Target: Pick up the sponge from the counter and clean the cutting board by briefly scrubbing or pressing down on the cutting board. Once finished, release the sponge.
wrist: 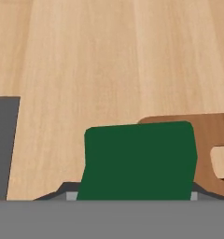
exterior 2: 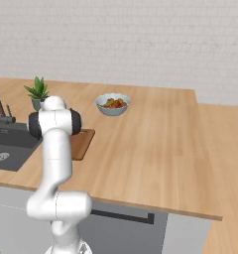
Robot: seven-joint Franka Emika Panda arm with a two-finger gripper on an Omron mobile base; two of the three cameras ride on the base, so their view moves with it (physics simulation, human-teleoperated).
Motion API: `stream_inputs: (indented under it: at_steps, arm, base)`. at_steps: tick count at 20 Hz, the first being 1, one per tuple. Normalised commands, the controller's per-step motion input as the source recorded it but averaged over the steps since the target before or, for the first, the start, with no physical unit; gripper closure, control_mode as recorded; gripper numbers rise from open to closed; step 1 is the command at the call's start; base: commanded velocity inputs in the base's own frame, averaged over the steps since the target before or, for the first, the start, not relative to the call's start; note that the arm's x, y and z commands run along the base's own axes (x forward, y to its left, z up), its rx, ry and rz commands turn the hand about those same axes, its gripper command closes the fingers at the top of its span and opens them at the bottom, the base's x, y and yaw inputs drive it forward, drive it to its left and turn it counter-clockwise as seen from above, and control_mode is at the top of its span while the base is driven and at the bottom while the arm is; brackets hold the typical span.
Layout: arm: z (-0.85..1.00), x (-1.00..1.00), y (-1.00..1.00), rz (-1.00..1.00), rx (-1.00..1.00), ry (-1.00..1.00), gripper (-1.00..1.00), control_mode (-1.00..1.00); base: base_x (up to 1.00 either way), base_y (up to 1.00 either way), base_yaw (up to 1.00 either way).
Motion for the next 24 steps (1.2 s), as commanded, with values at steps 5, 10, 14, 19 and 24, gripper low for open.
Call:
stream_inputs:
  at_steps: [5,10,14,19,24]
  arm:
    - [-0.42,0.21,-0.15,-0.02,-0.02,-0.02,1.00,-1.00]
    - [-0.52,0.01,-0.40,-0.01,0.00,-0.03,1.00,-1.00]
    - [-0.37,0.00,-0.58,0.00,0.00,0.00,1.00,-1.00]
    - [-0.13,0.00,-0.67,0.01,0.00,0.00,1.00,-1.00]
    - [-0.09,0.00,-0.71,0.03,0.00,0.00,1.00,-1.00]
  base:
    - [0.00,0.00,0.00]
    - [0.00,0.00,0.00]
    - [0.00,0.00,0.00]
    - [0.00,0.00,0.00]
    - [0.00,0.00,0.00]
